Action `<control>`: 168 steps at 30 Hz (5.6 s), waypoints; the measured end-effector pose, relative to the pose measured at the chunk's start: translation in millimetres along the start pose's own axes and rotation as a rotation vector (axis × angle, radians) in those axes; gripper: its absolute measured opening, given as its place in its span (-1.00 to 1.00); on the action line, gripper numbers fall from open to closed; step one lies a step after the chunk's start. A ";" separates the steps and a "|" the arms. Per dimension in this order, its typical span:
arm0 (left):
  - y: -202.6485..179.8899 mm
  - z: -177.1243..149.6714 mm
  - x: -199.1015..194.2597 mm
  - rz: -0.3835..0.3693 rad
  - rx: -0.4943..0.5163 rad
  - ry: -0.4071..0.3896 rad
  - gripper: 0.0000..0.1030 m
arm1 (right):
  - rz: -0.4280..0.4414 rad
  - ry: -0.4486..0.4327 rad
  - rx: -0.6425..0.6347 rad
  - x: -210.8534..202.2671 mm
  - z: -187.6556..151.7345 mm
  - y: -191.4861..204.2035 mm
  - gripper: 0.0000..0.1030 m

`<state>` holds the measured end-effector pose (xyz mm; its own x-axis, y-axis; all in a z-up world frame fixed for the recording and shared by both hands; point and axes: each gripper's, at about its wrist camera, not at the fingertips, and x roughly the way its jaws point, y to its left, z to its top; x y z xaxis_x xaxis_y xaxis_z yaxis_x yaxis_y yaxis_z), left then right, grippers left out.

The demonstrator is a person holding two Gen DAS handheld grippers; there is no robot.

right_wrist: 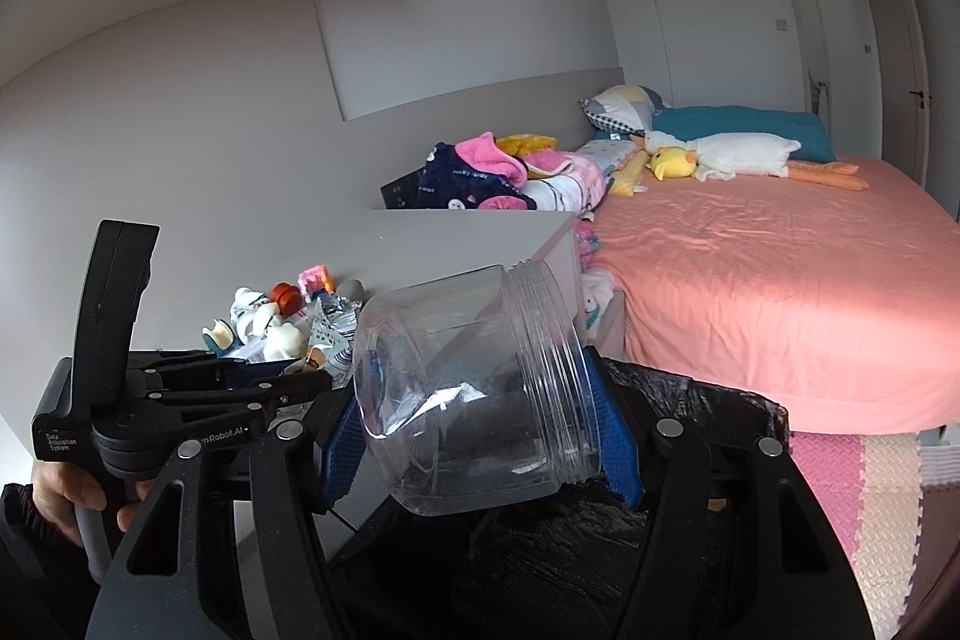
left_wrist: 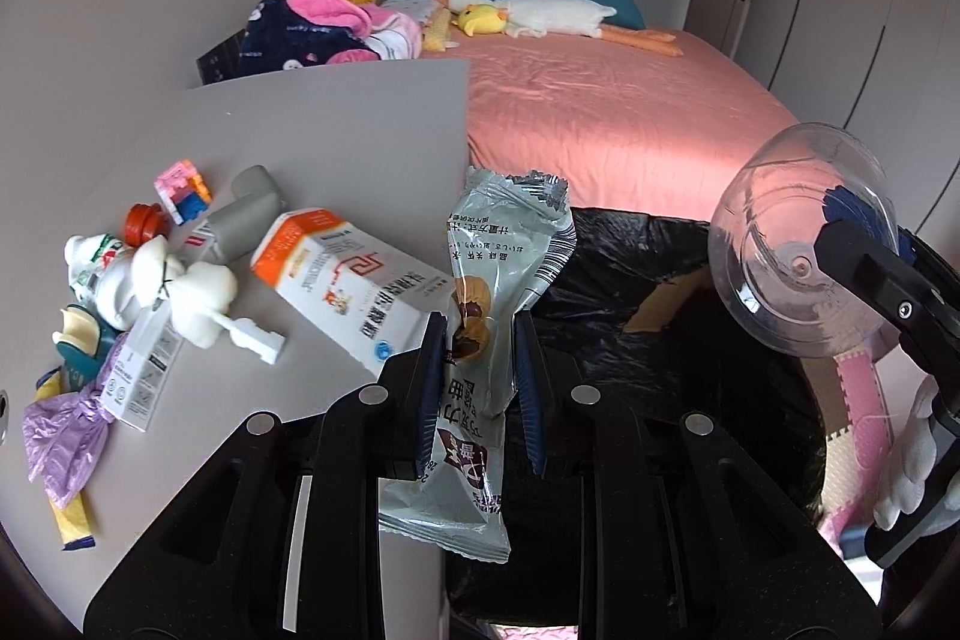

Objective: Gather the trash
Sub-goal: 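Drop the wrapper and jar into the black trash bag with both grippers, then grasp the white foam figure with the left gripper while the right grasps the medicine box, then carry both items over the black trash bag and open both grippers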

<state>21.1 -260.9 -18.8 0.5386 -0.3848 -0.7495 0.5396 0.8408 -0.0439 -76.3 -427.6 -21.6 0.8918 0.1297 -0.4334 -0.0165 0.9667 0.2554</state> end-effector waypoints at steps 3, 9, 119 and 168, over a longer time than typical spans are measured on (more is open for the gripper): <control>-11.5 -3.0 10.8 -0.065 0.012 0.054 -0.42 | -0.031 0.039 0.029 3.9 -0.2 -11.0 0.30; -35.5 -13.9 26.2 -0.022 0.084 0.115 0.88 | -0.128 0.053 0.109 -0.6 -5.5 -33.4 0.72; 155.4 -9.9 -23.0 0.167 -0.523 -0.044 -0.48 | 0.141 0.324 -0.257 161.0 -9.5 132.1 -0.22; 6.4 -4.3 18.4 -0.044 -0.176 0.074 -0.44 | -0.062 0.201 0.018 50.3 -4.4 -1.2 -0.11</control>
<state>31.7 -260.9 -35.6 0.4646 -0.3987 -0.7907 0.4368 0.8799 -0.1871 -33.4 -421.2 -47.5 0.7825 0.1129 -0.6124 0.0457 0.9704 0.2373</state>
